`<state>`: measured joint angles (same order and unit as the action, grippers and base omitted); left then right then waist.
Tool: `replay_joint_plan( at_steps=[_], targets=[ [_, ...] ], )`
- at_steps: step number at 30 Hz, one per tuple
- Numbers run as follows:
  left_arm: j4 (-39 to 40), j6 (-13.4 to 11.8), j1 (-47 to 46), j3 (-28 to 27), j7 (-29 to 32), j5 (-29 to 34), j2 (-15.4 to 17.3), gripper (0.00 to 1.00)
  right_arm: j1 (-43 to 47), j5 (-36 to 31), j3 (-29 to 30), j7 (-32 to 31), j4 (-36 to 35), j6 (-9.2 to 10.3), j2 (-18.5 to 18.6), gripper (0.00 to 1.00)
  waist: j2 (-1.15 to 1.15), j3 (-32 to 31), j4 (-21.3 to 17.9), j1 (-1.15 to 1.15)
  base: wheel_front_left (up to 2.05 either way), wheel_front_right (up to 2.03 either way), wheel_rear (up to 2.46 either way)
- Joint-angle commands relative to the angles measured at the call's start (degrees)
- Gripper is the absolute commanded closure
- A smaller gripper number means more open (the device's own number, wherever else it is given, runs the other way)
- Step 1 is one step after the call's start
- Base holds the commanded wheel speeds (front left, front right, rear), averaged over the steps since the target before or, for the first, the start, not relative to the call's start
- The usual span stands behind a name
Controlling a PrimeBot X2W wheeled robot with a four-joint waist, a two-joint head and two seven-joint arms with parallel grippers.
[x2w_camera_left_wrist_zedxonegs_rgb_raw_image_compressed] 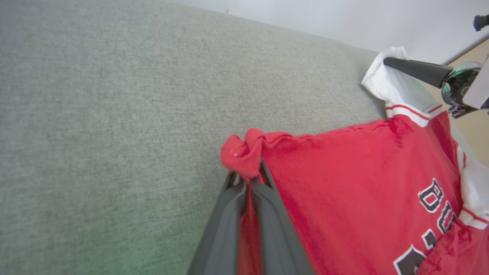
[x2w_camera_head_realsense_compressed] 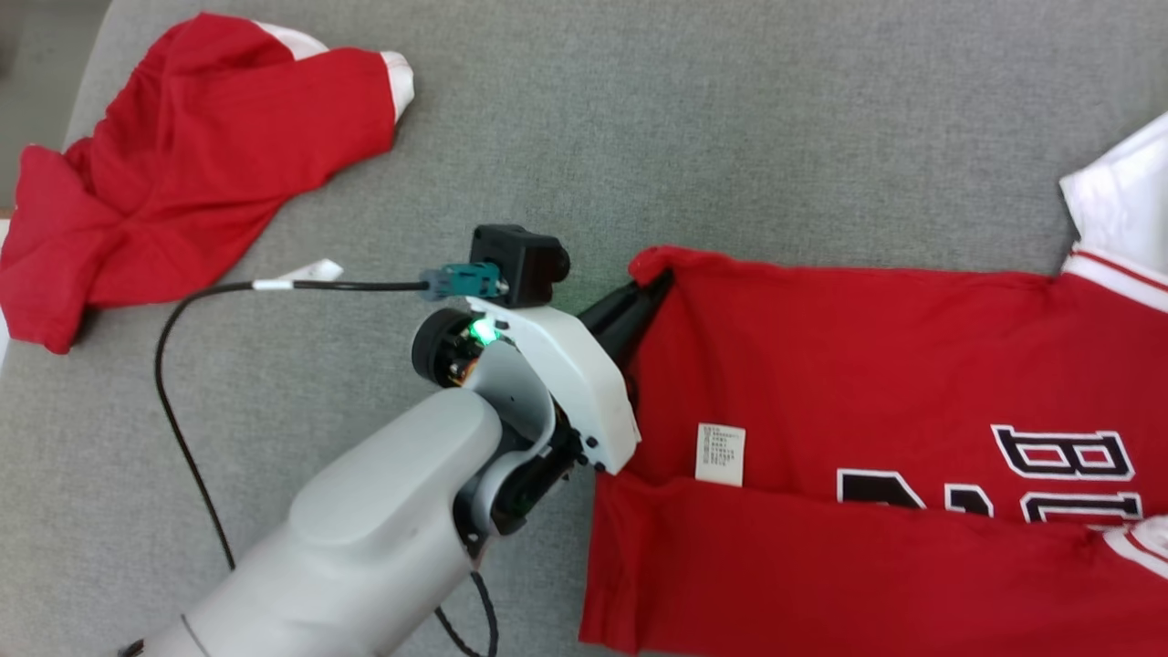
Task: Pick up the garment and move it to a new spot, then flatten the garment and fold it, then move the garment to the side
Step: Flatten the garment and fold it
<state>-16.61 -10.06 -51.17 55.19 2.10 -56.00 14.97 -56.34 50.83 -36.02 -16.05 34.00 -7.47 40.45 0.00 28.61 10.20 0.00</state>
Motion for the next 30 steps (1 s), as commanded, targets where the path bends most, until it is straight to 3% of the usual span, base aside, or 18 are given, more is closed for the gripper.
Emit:
replay_joint_plan(
  at_steps=[1,16,30],
  targets=[
    [-0.7,0.2,-0.8,-0.9,-1.4,-0.8,0.2,1.0,-1.6,0.6,0.7,2.4,0.6,-0.02,0.1,1.0,0.0,-0.9,-0.3,0.0,0.0,0.0,0.0],
    [-1.0,-0.1,2.0,-4.2,-5.8,-2.1,2.3,1.0,-0.3,4.2,-0.1,11.4,-0.2,-0.02,1.5,1.0,0.0,-7.3,-2.5,0.0,0.0,0.0,0.0],
    [7.1,-1.8,13.5,-3.9,-9.4,-4.0,6.1,1.0,17.8,11.3,-1.4,20.3,-9.9,-0.02,6.8,1.0,0.0,-14.1,-6.0,0.0,0.0,0.0,0.0]
  ],
)
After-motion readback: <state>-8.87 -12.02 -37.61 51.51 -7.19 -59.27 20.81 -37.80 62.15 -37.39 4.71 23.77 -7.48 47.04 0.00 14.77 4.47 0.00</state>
